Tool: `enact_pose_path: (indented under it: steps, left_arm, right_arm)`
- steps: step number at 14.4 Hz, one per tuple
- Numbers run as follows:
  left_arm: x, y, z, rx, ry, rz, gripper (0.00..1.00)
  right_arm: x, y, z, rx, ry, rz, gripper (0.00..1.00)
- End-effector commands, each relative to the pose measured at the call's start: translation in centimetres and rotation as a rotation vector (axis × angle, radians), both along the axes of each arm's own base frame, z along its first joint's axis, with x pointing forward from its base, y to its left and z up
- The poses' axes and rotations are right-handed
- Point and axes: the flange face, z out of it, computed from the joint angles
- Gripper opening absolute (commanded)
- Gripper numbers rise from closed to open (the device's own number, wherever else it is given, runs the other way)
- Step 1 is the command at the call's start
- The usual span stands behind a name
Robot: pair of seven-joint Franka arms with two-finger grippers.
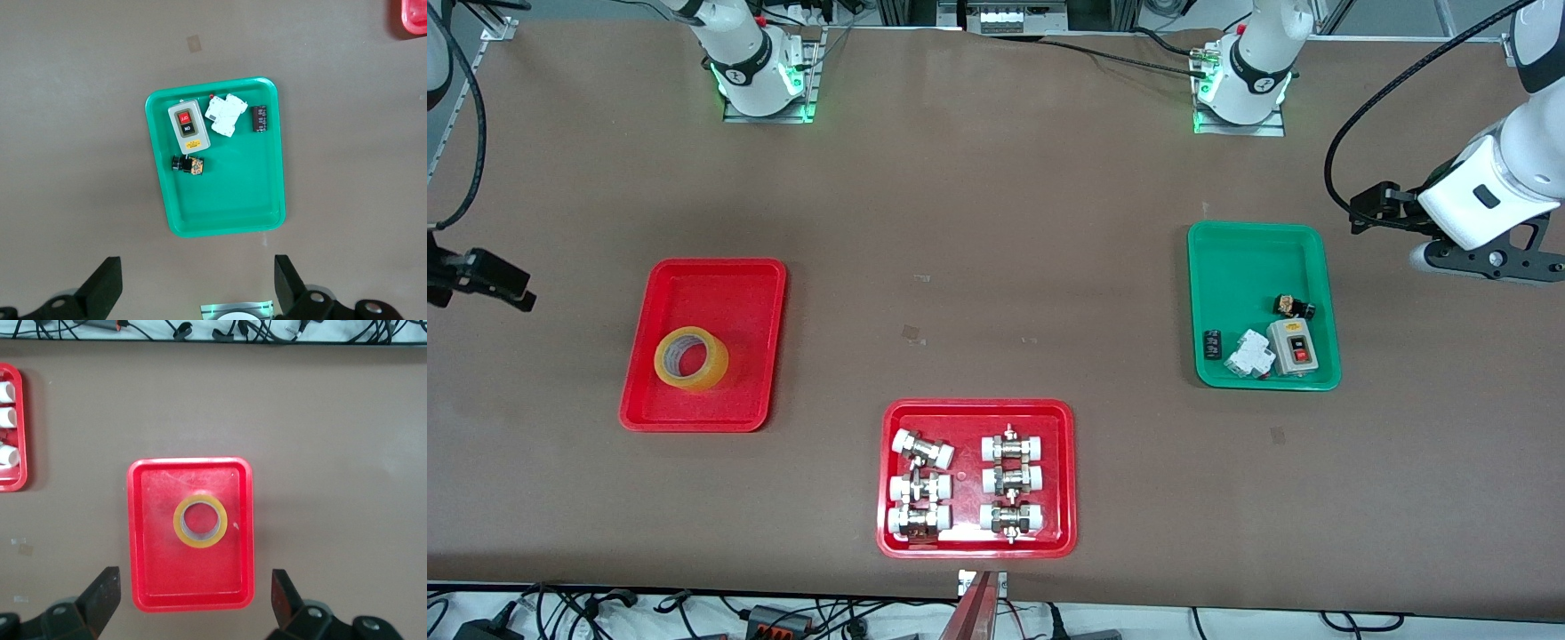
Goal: Left arm passes tape to right arm into tray
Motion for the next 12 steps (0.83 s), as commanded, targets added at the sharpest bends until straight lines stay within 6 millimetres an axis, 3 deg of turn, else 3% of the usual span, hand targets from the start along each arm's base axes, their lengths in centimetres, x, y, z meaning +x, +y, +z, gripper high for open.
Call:
enact_pose_path:
  steps: [1,12]
  left_arm:
    - [0.08,-0.03,0.00,-0.018,-0.004,-0.018,1.00]
    - [-0.07,-0.18,-0.14,-0.018,0.008,-0.022,1.00]
  right_arm:
    - [-3.91,0.14,-1.08,0.003,-0.002,0.021,1.00]
    - [-4.86,0.72,-0.95,0.011,0.051,0.030,1.00]
